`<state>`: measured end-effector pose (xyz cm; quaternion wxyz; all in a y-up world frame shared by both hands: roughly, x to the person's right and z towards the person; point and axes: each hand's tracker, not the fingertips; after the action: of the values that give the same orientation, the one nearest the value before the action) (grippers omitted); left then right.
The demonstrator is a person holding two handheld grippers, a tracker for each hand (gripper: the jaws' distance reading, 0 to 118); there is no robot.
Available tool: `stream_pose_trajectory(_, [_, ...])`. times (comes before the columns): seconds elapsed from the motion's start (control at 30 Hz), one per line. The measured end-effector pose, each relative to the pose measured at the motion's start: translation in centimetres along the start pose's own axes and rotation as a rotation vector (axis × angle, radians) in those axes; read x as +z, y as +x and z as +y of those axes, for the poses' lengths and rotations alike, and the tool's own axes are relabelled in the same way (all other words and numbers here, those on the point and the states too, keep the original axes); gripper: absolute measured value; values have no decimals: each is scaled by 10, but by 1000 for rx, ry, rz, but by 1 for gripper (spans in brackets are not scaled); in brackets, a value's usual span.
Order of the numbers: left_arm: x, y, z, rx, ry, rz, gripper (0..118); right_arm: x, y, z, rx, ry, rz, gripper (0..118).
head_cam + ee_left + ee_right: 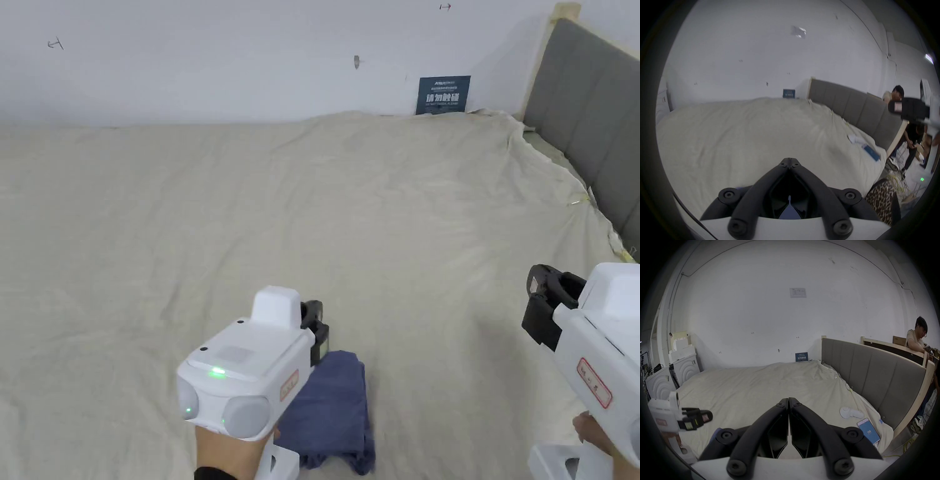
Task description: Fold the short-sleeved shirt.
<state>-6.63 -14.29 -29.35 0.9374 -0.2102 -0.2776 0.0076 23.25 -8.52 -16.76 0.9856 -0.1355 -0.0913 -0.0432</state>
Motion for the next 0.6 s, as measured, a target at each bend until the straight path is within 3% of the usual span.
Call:
stream_pose_trajectory(0.27, [52,-33,38,-34,192,155,0,8,-36,18,29,89,38,0])
stream_pose_trajectory(0.6, [87,-63,36,-50,282,277,0,8,-64,19,45,146,76,0])
